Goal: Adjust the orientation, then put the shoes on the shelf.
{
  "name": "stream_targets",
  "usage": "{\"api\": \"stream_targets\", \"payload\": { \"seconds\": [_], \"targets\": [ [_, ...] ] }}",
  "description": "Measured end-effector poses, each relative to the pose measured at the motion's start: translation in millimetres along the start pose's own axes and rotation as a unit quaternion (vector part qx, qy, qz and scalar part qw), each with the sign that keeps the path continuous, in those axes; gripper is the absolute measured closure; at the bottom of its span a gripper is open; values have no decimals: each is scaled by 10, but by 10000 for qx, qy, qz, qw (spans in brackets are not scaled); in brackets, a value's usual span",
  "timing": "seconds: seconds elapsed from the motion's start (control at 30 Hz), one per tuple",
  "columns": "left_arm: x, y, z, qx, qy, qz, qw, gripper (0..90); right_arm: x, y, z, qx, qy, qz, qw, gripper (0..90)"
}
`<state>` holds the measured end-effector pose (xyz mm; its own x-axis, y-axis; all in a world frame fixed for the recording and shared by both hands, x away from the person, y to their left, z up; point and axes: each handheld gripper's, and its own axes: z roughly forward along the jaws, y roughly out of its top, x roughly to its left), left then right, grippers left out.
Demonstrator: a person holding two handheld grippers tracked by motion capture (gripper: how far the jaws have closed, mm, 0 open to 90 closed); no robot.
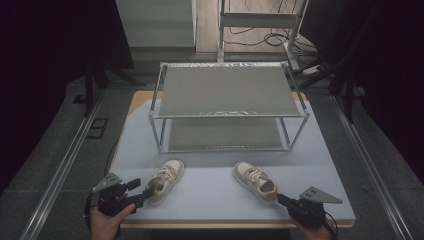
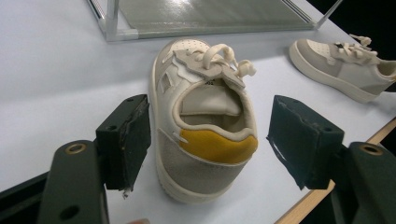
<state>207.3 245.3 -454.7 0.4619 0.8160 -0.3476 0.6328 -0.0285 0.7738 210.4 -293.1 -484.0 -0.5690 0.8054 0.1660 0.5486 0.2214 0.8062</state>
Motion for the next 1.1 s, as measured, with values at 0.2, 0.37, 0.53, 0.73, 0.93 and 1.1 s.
{"api": "stream_targets", "payload": {
  "seconds": [0.2, 0.37, 0.53, 0.73, 0.93, 1.1],
  "targets": [
    [-1, -2, 5, 19, 29, 3, 10000, 293, 108, 17, 63, 34, 199, -118, 9997, 896],
    [-28, -2, 30, 75, 19, 46, 10000, 291, 137, 14, 91, 9, 309, -175, 9994, 896],
    [-54, 7, 21, 147, 67, 105, 9998, 282, 115, 17, 91, 18, 401, -153, 9991, 888],
    [-48, 16, -22, 123, 109, 95, 9998, 273, 82, 40, 52, -59, 231, -99, 9997, 772],
    [-102, 40, -48, 160, 253, 185, 9994, 233, 52, 84, -13, -238, 62, 14, 9997, 563],
    [-172, 76, -24, 368, 376, 356, 9980, 179, 61, 177, -59, -277, 147, 103, 9995, 415]
  ]
}}
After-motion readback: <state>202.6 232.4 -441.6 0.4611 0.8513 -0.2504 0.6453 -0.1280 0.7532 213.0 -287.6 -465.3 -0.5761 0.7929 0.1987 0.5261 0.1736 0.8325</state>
